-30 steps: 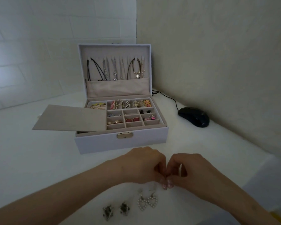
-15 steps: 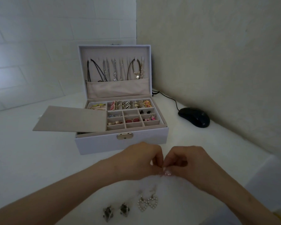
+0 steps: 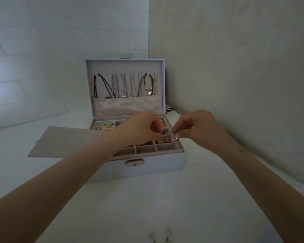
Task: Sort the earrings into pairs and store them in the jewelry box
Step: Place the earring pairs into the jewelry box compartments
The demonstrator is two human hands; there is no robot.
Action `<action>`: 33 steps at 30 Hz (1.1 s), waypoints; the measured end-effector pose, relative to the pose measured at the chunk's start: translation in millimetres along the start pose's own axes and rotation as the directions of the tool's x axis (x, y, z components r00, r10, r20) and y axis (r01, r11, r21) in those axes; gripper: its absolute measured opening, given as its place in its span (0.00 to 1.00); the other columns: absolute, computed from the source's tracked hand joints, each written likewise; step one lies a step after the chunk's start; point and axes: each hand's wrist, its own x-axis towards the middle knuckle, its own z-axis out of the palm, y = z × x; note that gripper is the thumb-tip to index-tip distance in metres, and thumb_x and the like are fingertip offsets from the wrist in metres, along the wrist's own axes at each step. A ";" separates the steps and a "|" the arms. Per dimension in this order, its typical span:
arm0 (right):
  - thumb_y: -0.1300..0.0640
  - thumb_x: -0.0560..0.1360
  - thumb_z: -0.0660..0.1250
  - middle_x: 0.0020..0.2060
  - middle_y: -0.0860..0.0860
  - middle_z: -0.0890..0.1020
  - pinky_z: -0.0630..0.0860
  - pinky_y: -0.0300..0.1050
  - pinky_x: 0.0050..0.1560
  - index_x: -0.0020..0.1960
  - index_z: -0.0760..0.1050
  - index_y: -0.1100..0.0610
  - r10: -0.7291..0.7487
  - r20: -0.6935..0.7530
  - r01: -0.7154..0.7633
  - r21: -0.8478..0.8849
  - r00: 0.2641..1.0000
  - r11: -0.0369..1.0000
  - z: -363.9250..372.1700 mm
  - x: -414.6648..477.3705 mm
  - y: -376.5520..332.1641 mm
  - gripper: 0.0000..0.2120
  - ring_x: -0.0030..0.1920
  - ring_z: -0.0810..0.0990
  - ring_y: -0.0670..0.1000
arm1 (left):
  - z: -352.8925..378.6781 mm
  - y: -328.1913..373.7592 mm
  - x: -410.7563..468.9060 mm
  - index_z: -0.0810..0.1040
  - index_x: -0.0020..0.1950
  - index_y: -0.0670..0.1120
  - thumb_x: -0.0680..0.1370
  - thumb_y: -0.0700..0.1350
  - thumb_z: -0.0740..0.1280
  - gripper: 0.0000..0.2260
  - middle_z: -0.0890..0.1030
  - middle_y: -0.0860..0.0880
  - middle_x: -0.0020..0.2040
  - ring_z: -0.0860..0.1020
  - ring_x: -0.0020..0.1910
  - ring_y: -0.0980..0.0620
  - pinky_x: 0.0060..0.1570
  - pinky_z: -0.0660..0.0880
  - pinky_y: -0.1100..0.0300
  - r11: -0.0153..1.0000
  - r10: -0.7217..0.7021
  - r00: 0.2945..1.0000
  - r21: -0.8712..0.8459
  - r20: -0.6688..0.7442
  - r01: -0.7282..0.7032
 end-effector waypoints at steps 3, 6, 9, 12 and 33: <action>0.65 0.63 0.75 0.22 0.37 0.77 0.69 0.26 0.33 0.34 0.82 0.50 0.021 0.100 -0.013 -0.080 0.995 0.997 5.8 10.1 2.5 0.10 0.30 0.76 0.36 | 6.7 -4.1 5.6 0.78 0.43 0.49 0.71 0.46 0.72 0.04 0.81 0.52 0.41 0.78 0.40 0.56 0.38 0.74 0.65 1.000 0.010 0.998 -0.008 0.054 -0.010; 0.66 0.62 0.75 0.26 0.41 0.80 0.75 0.35 0.38 0.30 0.78 0.46 0.031 0.168 -0.007 -0.140 0.985 0.990 10.2 14.5 4.8 0.15 0.33 0.79 0.40 | 12.0 -6.7 8.7 0.79 0.43 0.48 0.70 0.44 0.73 0.05 0.82 0.50 0.44 0.79 0.43 0.55 0.47 0.77 0.58 0.999 0.020 0.996 -0.044 0.082 -0.017; 0.66 0.62 0.75 0.34 0.49 0.84 0.79 0.47 0.46 0.30 0.75 0.47 0.038 0.195 -0.001 -0.189 0.980 0.982 14.2 15.7 6.5 0.16 0.40 0.82 0.48 | 16.5 -9.0 9.3 0.77 0.42 0.49 0.70 0.43 0.73 0.06 0.83 0.50 0.44 0.78 0.42 0.57 0.46 0.76 0.61 0.998 0.035 0.994 -0.061 0.099 -0.029; 0.65 0.65 0.72 0.38 0.48 0.83 0.77 0.47 0.47 0.32 0.70 0.47 -0.005 0.183 0.062 -0.308 0.983 0.949 17.1 15.2 6.1 0.16 0.45 0.80 0.48 | 21.0 -9.4 8.4 0.80 0.45 0.49 0.71 0.43 0.72 0.04 0.82 0.52 0.44 0.76 0.42 0.56 0.45 0.74 0.61 0.991 0.073 0.996 0.108 0.058 -0.079; 0.58 0.64 0.73 0.35 0.41 0.78 0.66 0.32 0.34 0.34 0.71 0.43 -0.133 -0.025 0.126 -0.174 0.991 0.977 5.1 -23.0 2.0 0.13 0.35 0.73 0.40 | 11.2 -10.3 -32.5 0.74 0.40 0.55 0.71 0.53 0.69 0.05 0.75 0.59 0.37 0.70 0.37 0.64 0.37 0.66 0.66 0.974 0.184 0.953 0.178 -0.241 -0.143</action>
